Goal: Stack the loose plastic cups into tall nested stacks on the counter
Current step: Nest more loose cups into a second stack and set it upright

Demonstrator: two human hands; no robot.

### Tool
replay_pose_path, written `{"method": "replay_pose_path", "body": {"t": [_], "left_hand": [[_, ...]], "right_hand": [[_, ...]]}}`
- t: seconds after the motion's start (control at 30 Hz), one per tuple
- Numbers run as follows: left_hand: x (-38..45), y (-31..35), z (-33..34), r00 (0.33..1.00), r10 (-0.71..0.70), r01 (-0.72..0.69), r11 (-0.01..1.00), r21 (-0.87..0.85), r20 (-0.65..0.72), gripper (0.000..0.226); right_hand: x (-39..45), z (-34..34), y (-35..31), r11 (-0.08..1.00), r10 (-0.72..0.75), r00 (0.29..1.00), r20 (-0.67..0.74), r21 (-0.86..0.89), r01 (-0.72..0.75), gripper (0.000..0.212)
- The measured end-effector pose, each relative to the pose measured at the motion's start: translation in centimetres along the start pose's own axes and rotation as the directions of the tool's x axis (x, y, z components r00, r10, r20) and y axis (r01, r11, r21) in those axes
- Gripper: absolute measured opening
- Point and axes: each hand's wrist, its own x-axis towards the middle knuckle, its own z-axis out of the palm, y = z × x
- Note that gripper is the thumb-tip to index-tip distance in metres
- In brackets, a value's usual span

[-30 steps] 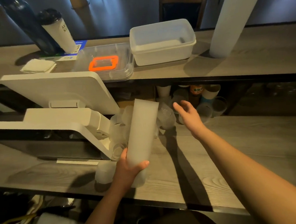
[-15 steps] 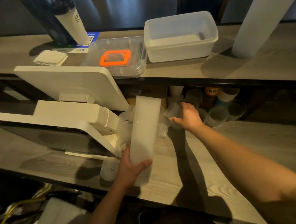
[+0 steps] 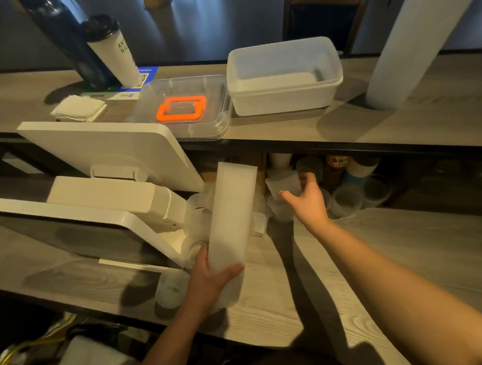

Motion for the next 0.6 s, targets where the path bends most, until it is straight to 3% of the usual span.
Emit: {"method": "replay_pose_path", "body": {"t": [0.17, 0.23, 0.33, 0.43, 0.6], "left_hand": [[0.1, 0.2, 0.8, 1.000, -0.004, 0.004, 1.000, 0.019, 0.002, 0.086], [0.0, 0.4, 1.1, 1.000, -0.006, 0.005, 0.999, 0.033, 0.015, 0.107], [-0.1, 0.7, 1.4, 0.999, 0.024, -0.025, 0.999, 0.043, 0.039, 0.112], [-0.3, 1.0, 1.8, 0.996, 0.050, -0.054, 0.997, 0.049, 0.074, 0.106], [-0.5, 1.2, 2.0, 0.990, 0.071, -0.076, 0.996, 0.039, 0.118, 0.099]], "right_hand": [[-3.0, -1.6, 0.3, 0.941, 0.073, 0.997, 0.002, 0.332, -0.070, 0.069], [-3.7, -2.5, 1.0, 0.884, 0.118, 0.991, 0.058, 0.450, -0.131, 0.067], [-4.5, -3.9, 1.6, 0.754, 0.155, 0.964, 0.218, 0.604, -0.258, 0.052], [-5.2, -4.7, 1.8, 0.731, 0.127, 0.948, 0.293, 0.619, -0.289, 0.044], [-6.1, -4.6, 0.7, 0.782, 0.130, 0.959, 0.252, 0.569, -0.255, 0.037]]}}
